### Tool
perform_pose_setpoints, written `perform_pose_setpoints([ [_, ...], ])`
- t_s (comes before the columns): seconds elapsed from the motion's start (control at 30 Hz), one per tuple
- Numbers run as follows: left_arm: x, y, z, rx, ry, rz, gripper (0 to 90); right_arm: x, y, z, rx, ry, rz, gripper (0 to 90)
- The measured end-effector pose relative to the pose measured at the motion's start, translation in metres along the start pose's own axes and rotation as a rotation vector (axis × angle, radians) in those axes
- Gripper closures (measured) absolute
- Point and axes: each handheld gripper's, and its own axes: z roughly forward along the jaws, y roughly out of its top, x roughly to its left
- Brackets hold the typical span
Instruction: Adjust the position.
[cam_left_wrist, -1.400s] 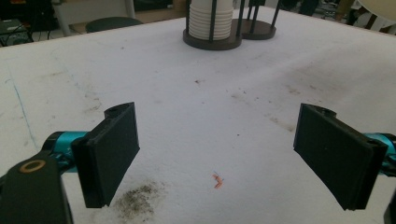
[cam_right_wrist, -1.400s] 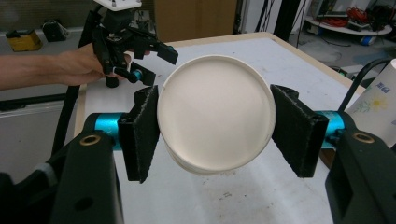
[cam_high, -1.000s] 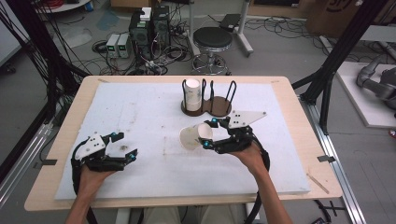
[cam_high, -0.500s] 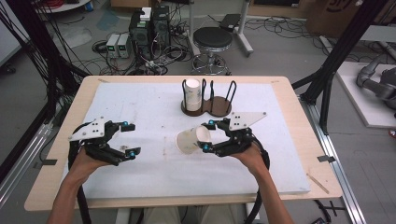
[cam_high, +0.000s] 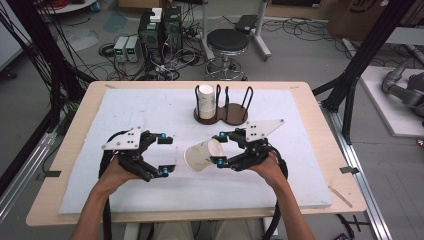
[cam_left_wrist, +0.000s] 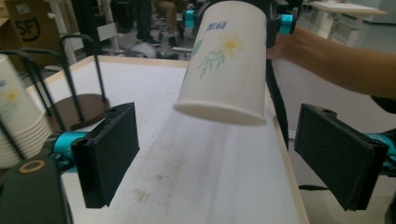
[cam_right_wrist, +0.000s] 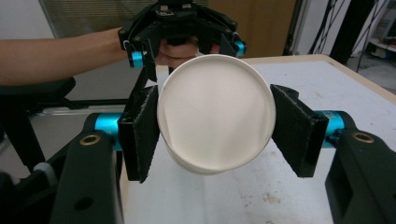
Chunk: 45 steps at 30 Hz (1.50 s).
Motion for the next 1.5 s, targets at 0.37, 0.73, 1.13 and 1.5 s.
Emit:
perform_pose_setpoints([
  [0.37,-0.006,0.011,0.045,-0.004,-0.064,0.030,13.7,0.001,0.000,0.001,-0.016,0.039,-0.004,37.5],
  [0.73,-0.008,0.012,0.064,0.012,-0.089,0.036,13.8,0.002,0.001,0.002,-0.037,0.071,-0.007,37.4],
  [1.13,-0.008,0.004,0.063,0.028,-0.115,0.050,25.5,0.003,0.001,0.003,-0.030,0.078,-0.011,37.5],
  [1.5,-0.008,0.003,0.061,0.026,-0.106,0.074,30.1,0.004,0.000,0.003,-0.019,0.070,-0.011,36.0],
])
